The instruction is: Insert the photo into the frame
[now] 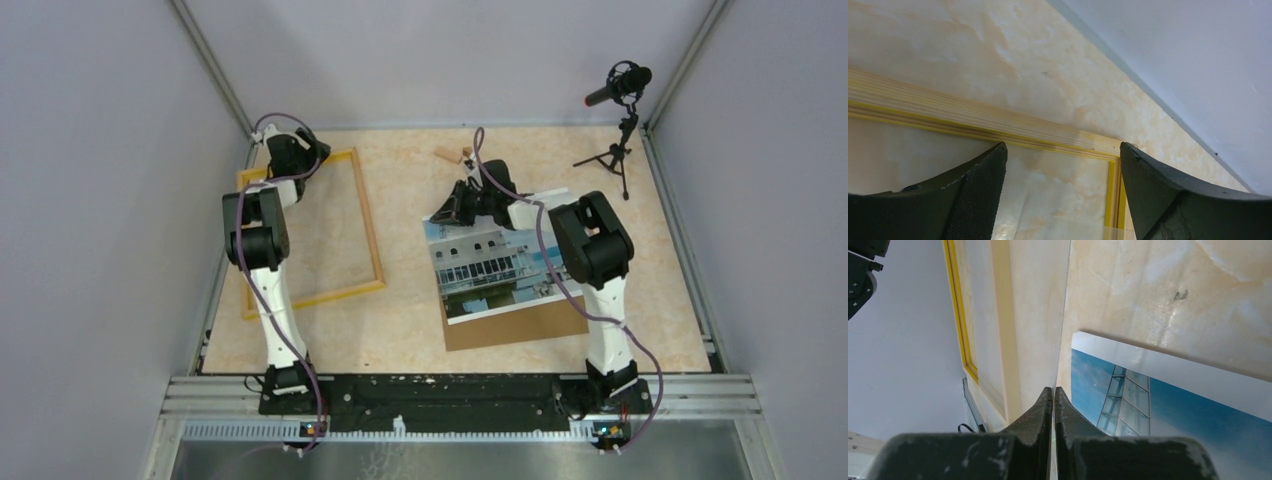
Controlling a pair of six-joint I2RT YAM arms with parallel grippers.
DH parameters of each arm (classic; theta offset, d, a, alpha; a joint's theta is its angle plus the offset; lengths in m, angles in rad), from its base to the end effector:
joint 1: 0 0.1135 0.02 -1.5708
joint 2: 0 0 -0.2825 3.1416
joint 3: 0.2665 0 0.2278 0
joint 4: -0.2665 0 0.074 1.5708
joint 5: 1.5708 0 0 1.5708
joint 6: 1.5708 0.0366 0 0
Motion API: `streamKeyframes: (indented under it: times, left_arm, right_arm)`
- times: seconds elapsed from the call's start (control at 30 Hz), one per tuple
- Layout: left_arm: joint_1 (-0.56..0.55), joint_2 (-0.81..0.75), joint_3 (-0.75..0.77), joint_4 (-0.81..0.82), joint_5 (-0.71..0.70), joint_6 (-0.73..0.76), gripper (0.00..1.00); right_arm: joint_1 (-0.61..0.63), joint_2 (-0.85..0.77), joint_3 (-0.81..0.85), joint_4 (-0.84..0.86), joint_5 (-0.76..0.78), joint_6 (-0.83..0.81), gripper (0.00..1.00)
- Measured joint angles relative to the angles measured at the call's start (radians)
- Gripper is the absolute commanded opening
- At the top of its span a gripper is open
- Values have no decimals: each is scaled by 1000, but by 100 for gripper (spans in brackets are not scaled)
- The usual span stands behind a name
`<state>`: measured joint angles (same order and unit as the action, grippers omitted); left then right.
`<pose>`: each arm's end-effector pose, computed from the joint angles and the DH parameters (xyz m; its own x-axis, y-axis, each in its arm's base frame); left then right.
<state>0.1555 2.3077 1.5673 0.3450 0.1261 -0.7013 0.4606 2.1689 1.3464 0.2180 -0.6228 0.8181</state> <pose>0.5088 0.0751 0.1763 -0.2656 -0.6895 -0.6738 -0.2753 0.7240 -0.6324 0.4007 0.2227 0.1678 -0.9253 0.2027 -0.3205 -0.1691 0.5359 0.8271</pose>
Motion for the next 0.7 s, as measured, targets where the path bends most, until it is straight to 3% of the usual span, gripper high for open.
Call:
streamKeyframes:
  times: [0.4, 0.57, 0.7]
  left_arm:
    - [-169, 34, 58, -12, 53, -23, 94]
    - [-149, -133, -19, -252, -5, 60, 99]
    - [-86, -392, -144, -467, -208, 129, 99]
  right_arm:
    - [-57, -39, -38, -6, -15, -26, 0]
    - [-61, -40, -39, -11, -24, -34, 0]
    - [-61, -40, -40, -14, -32, -35, 0]
